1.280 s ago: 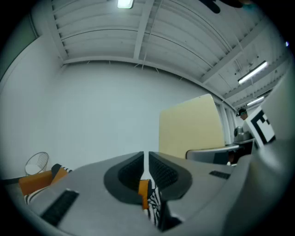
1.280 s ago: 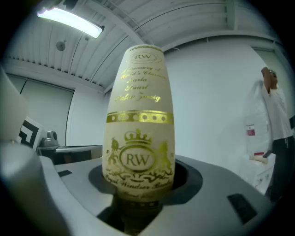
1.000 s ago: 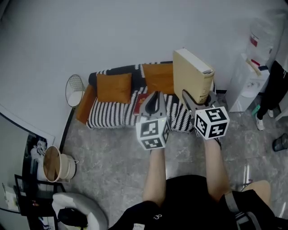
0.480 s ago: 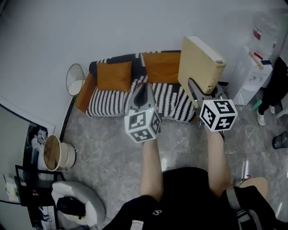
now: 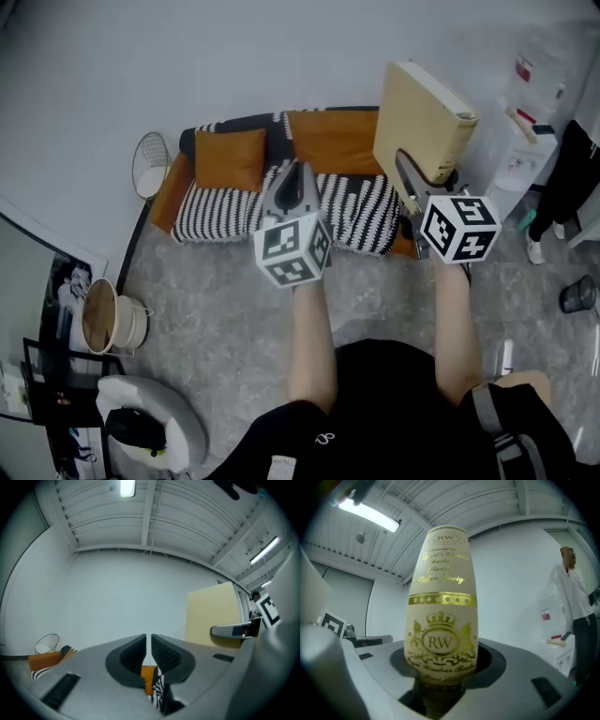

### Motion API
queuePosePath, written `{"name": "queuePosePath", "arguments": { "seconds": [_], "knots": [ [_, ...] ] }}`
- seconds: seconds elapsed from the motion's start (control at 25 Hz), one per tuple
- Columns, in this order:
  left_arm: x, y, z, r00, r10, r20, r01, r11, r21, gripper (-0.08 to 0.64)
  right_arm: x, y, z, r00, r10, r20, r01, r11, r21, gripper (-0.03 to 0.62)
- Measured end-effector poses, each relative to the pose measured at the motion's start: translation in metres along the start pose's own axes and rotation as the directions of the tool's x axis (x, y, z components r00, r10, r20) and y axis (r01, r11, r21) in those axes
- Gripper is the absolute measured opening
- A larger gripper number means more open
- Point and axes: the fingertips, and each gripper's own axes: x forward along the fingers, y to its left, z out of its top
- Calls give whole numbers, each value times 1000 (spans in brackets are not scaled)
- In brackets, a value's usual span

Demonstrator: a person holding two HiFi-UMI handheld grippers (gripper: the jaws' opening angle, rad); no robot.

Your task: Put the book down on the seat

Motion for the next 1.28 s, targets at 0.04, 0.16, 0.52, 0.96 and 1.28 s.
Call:
{"name": "queuePosePath", "arguments": {
  "seconds": [0.04,0.16,0.52,0.96,1.28],
  "knots": [
    [1,-2,5,1000,-4,10,4,1000,2,38,0,-1,7,1000,1,12,-1,1000,-3,225],
    [6,-3,13,1000,-7,30,7,1000,5,38,3,-1,17,1000,7,30,-7,1000,-21,225],
    [52,19,5,999,-21,40,20,1000,2,38,47,-17,9,999,-3,32,4,1000,-29,226],
    [192,83,-33,997,-73,-23,72,995,-69,38,187,-40,-37,996,-38,-84,35,999,-30,227],
    [290,162,-30,996,-78,-40,74,994,-77,38,317,-29,-43,994,-17,-108,15,1000,-22,227]
  ]
}}
